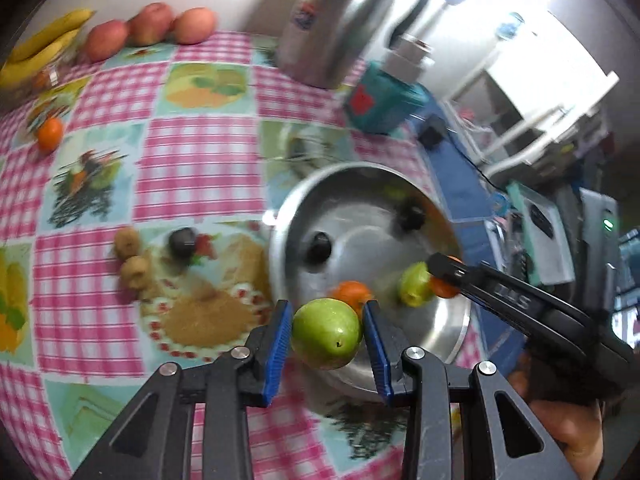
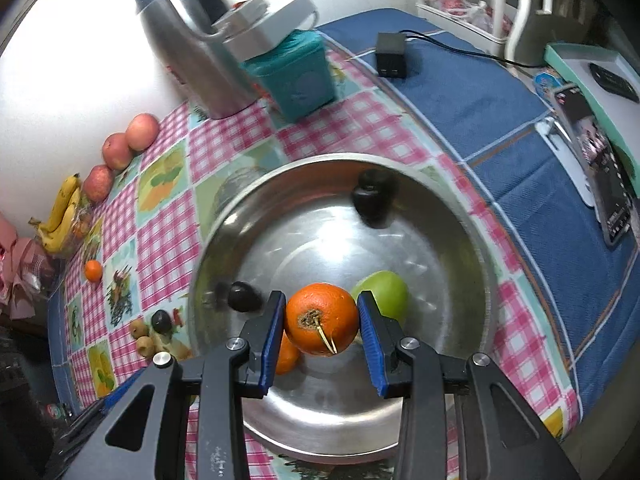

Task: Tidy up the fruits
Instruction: 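Carry the orange and the green lime over the steel basin, then open the right tool to drop the orange while the left tool releases the lime, then move both open tools back toward the fruit cluster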

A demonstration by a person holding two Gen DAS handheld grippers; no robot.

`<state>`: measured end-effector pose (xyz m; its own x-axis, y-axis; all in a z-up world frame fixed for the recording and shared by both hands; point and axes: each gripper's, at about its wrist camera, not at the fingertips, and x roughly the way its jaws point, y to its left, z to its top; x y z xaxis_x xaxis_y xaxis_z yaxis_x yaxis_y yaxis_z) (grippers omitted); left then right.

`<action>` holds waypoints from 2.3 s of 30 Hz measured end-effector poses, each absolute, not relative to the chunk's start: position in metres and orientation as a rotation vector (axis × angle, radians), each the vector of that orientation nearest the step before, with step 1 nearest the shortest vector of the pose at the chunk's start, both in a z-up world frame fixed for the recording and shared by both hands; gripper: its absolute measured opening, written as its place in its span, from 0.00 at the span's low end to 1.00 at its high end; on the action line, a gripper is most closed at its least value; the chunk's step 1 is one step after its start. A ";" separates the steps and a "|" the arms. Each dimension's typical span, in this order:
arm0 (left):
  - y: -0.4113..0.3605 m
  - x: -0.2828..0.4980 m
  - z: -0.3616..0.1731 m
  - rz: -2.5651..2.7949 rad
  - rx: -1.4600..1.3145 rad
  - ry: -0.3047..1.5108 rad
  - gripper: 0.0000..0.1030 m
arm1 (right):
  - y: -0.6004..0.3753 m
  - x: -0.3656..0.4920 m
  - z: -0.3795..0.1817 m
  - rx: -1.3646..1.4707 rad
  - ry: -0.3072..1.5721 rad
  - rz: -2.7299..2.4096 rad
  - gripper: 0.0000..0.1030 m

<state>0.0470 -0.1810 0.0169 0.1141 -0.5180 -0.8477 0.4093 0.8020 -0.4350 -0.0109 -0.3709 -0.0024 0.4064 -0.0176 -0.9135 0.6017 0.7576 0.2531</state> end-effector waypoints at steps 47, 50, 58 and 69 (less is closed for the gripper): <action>-0.093 0.095 0.026 -0.229 -0.011 1.164 0.68 | -0.321 -0.004 0.024 0.456 1.089 -0.403 0.40; -0.078 0.100 0.031 -0.179 0.002 1.137 0.69 | -0.302 0.002 0.028 0.412 1.085 -0.364 0.40; -0.043 0.102 0.047 -0.086 0.026 1.076 0.75 | -0.265 0.011 0.038 0.329 1.070 -0.296 0.40; -0.046 0.101 0.043 -0.109 0.059 1.075 1.00 | -0.256 0.016 0.030 0.296 1.104 -0.308 0.58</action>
<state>0.1010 -0.0465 0.0428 0.4708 -0.0602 -0.8802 0.1176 0.9930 -0.0051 0.0155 -0.2561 0.0302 0.4164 -0.0959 -0.9041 0.3858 0.9191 0.0802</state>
